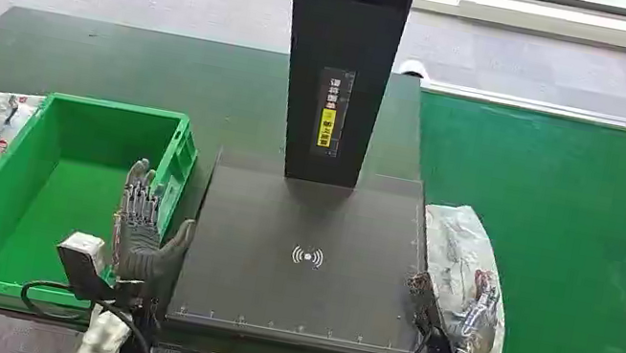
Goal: Moved the parcel from conveyor to table for the left to box.
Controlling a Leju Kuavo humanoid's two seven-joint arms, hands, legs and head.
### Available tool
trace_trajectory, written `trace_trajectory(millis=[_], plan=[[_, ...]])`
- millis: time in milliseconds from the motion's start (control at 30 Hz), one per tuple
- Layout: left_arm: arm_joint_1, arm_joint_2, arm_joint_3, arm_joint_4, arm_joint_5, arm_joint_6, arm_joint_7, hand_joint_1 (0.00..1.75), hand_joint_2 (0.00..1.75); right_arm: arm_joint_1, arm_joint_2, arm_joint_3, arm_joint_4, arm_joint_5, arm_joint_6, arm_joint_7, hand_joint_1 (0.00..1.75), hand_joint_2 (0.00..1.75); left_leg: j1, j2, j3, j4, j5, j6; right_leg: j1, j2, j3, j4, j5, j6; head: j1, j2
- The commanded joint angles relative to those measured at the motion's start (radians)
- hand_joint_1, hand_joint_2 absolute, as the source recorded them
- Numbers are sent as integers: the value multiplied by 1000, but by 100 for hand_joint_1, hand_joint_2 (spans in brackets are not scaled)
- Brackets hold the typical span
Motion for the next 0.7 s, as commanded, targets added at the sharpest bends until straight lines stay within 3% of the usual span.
trace_trajectory(millis=[33,67,433,667,700], plan=[[-21,-31,93,33,9,-18,3,0,175,-44,-30,64,125,0,41,45,94,175,0,1,2,-1,0,0,1,1,2,-1,1,0,0,0],[-18,-31,96,29,10,-18,3,0,175,-45,-30,68,128,0,34,49,175,175,0,2,3,-2,0,1,1,1,3,-2,1,0,0,0],[-12,-31,103,20,18,-18,3,0,175,-46,-26,70,110,-20,4,28,175,175,1,5,3,-1,0,-1,1,3,2,-1,2,-3,0,0],[3,-31,105,-4,32,-2,3,0,175,-31,-15,57,39,-97,-122,-44,175,175,1,5,3,-1,0,-1,1,4,1,-1,2,-3,0,0],[7,-31,107,-10,34,2,3,0,175,-18,-5,34,-9,-136,-181,-110,175,175,1,5,4,-2,0,-1,1,4,2,-2,2,-3,0,0]])
